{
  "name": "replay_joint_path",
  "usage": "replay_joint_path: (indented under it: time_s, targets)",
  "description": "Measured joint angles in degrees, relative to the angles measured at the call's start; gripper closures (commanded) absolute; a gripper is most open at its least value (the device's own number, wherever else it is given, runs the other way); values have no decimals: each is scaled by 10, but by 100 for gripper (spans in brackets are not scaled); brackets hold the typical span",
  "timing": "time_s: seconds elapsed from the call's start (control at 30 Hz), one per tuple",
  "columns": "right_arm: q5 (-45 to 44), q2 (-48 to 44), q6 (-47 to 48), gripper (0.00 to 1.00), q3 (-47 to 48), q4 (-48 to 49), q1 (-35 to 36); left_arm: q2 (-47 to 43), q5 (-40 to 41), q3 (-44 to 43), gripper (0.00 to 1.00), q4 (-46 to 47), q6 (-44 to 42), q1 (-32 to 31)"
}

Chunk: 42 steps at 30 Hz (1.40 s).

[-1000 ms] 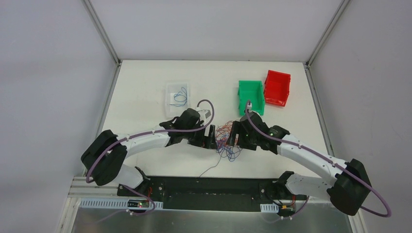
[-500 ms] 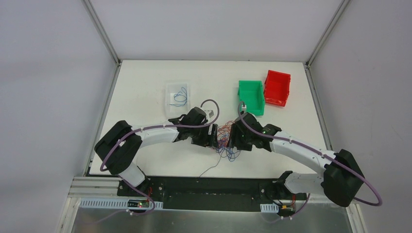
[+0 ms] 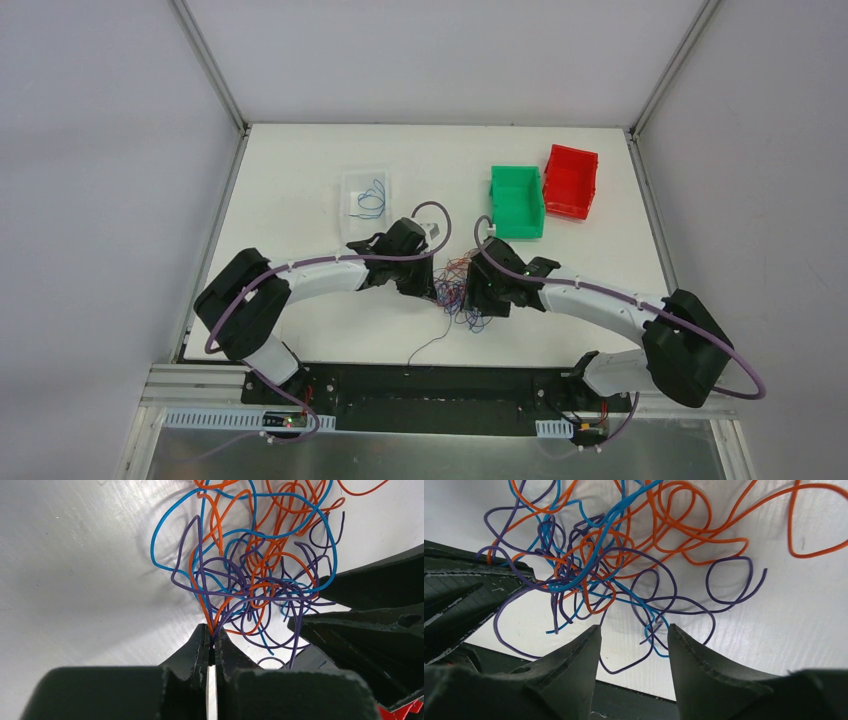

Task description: Untangle the cables

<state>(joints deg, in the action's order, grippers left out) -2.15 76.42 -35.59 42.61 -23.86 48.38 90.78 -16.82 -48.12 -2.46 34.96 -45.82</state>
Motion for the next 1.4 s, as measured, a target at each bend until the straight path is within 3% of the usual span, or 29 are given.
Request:
replay_joint_path:
  time_s: [0.33, 0.57, 0.63, 0.7, 0.9, 1.03, 1.2, 1.4]
  targets:
    - [0, -28, -48, 43, -48, 26, 9, -12, 27, -11, 100, -22, -14, 0]
    - [-38, -54, -57, 41, -47, 23, 9, 9, 36, -137, 99, -82, -49, 2]
    - [-50, -65, -61, 39, -46, 22, 9, 18, 36, -163, 69, -85, -56, 2]
    - [-59, -77, -64, 37, -46, 21, 9, 20, 35, -170, 48, -87, -61, 2]
    - [-79, -96, -68, 36, -46, 20, 9, -2, 28, -137, 21, -104, -63, 2]
    - [-85, -96, -68, 36, -46, 14, 9, -78, 28, -64, 19, -113, -60, 1]
    - [-91, -94, -68, 35, -44, 10, 8, -164, 31, -16, 24, -124, -60, -8]
    - [-93, -90, -68, 36, -30, 9, 6, -156, 37, -14, 28, -120, -60, -43]
